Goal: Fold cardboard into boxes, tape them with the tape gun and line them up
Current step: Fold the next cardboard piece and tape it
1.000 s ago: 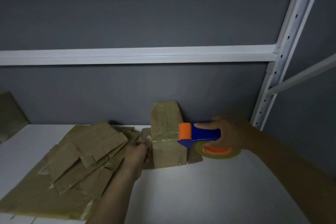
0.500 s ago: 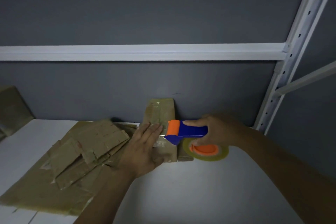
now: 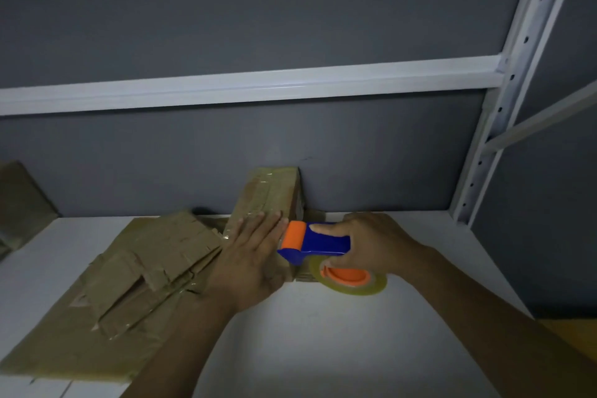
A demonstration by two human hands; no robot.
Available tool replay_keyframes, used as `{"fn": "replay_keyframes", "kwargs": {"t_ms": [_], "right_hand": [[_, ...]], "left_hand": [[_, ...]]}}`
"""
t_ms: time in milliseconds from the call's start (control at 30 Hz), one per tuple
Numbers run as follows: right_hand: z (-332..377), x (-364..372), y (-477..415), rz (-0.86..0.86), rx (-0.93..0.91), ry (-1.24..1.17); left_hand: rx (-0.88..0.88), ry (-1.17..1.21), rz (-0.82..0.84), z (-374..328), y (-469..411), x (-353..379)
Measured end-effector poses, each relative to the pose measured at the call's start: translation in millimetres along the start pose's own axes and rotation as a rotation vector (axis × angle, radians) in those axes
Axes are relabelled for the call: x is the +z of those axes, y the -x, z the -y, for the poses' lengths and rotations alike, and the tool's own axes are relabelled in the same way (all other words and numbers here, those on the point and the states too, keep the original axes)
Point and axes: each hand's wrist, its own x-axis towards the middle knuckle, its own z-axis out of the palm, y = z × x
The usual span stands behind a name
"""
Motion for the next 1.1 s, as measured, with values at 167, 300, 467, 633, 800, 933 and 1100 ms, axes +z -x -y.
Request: {"fn": "replay_keyframes", "kwargs": {"t_ms": [167, 300, 467, 633, 800, 933, 1100], "right_hand": [[-3.1, 0.5, 17.6, 0.009, 0.081, -0.055], [-12.9, -0.1, 35.0, 0.028, 0.091, 0.003], [-11.5, 7.4, 45.0, 0.049, 0.064, 0.177], [14.7, 20.3, 26.1, -0.034, 0.028, 0.218], [26.4, 22.3, 12.0, -0.097, 0.127, 0.137], [8.8, 18.7, 17.9, -0.094, 0.292, -0.213], [-21.7, 26.5, 46.1, -0.076, 0.561, -0.879]], "left_hand": [[-0.025, 0.006, 0.045, 3.9, -2.0, -2.5], [-0.051, -0.018, 0.065, 2.3, -3.8, -2.7], [-0.083, -0.050, 0.113, 1.4, -5.2, -2.1], [-0.086, -0.063, 0.160, -2.2, -7.6, -6.7], [-0.109, -0.050, 0.192, -2.3, -7.1, -10.2], [-0.114, -0.030, 0.236, -3.8, -12.2, -17.7], [-0.325, 0.183, 0.137, 5.2, -26.9, -32.7]]}}
